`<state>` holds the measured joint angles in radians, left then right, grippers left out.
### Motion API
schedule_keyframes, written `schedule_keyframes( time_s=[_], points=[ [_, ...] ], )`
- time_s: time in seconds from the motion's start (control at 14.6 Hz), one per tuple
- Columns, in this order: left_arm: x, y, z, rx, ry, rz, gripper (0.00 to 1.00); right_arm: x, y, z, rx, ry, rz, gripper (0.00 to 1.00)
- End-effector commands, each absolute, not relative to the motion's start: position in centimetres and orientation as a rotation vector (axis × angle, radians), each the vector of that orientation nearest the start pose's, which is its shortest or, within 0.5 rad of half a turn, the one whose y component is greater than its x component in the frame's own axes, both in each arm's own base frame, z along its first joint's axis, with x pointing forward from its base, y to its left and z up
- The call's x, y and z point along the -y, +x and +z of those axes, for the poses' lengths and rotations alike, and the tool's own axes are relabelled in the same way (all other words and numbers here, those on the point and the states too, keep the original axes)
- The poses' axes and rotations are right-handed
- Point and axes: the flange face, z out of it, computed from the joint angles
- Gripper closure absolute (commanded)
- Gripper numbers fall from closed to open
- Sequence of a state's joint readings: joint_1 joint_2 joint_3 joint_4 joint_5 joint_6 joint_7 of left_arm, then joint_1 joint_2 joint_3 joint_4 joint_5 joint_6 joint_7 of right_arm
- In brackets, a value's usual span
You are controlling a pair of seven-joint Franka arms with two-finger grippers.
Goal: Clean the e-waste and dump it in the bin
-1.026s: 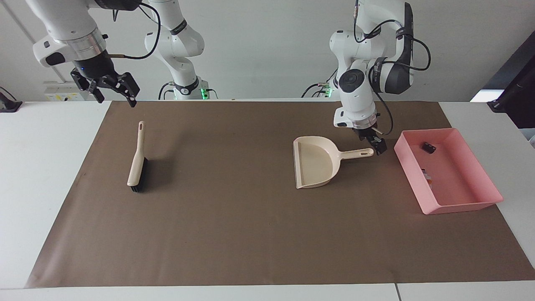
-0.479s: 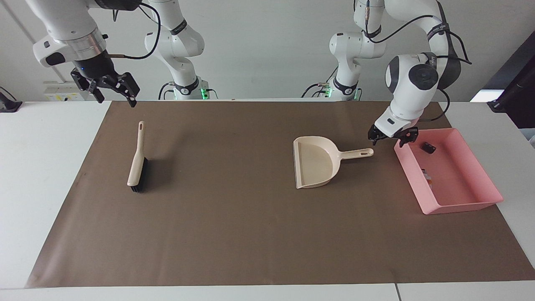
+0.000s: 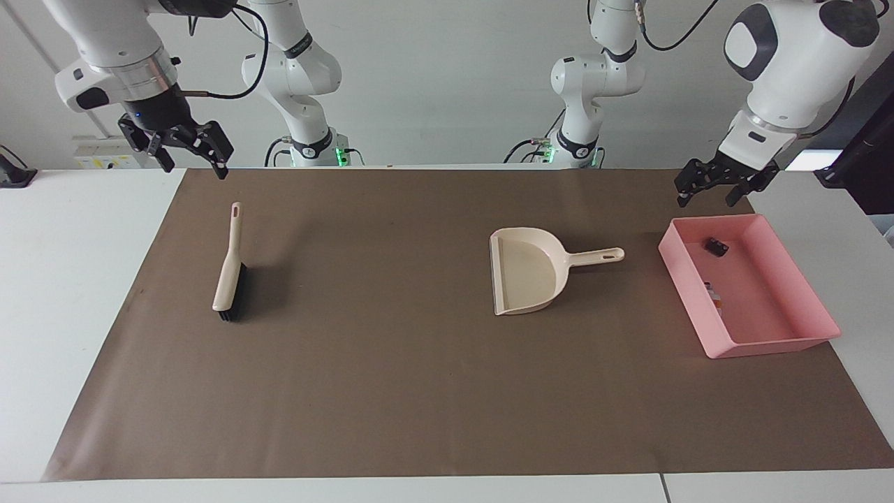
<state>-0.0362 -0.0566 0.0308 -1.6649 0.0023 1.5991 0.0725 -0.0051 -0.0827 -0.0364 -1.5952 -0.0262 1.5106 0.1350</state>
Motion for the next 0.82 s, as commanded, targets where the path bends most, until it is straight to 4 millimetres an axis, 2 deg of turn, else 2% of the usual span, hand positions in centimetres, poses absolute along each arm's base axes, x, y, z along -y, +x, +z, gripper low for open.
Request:
schedule_keyframes(
  time_s=[0.0, 0.27, 0.48, 0.75],
  points=[
    [0.1, 53.7, 64.4, -0.095, -3.168, 0.025, 0.02, 2.6, 51.7, 65.5, -0.259, -3.152, 0.011, 0.00],
    [0.1, 53.2, 67.3, -0.093, -3.164, 0.081, 0.02, 2.6, 51.7, 65.5, -0.259, -3.152, 0.011, 0.01],
    [-0.4, 52.3, 66.4, -0.073, -3.162, 0.113, 0.02, 2.6, 51.7, 65.5, -0.259, -3.152, 0.011, 0.01],
    [-0.6, 52.6, 66.3, -0.065, -3.159, 0.103, 0.02, 2.6, 51.7, 65.5, -0.259, -3.152, 0.011, 0.01]
  ],
)
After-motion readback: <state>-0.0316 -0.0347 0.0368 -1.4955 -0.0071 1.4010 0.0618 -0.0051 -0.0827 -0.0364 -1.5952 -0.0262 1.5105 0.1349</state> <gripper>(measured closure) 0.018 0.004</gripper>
